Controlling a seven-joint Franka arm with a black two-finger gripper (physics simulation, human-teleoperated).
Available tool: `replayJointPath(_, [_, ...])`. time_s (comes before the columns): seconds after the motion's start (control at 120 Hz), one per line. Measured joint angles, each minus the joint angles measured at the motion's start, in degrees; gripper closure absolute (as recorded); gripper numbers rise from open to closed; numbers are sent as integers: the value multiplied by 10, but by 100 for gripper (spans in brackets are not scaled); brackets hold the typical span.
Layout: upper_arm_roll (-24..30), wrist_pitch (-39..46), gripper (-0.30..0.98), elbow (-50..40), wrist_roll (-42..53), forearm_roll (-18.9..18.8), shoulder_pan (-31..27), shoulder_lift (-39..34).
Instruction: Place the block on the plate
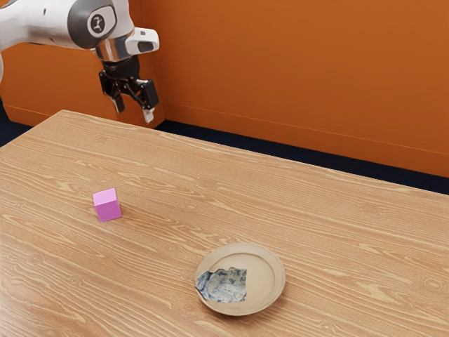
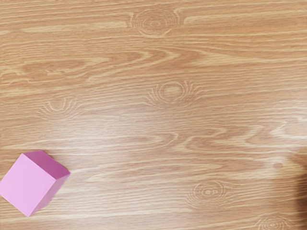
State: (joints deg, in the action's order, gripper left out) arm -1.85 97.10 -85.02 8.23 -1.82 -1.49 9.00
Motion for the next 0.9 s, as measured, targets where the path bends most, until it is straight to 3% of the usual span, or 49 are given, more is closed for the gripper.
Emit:
replayJointPath(0.267, [0, 2, 0, -7, 13, 0, 0, 0])
replayJointPath(0.475, [-13, 1, 0, -113, 26, -3, -11, -52])
replayJointPath(0.7, [-16, 26, 0, -119, 152, -12, -82, -7])
replayJointPath(0.9, [-16, 128, 0, -168, 288, -36, -121, 31])
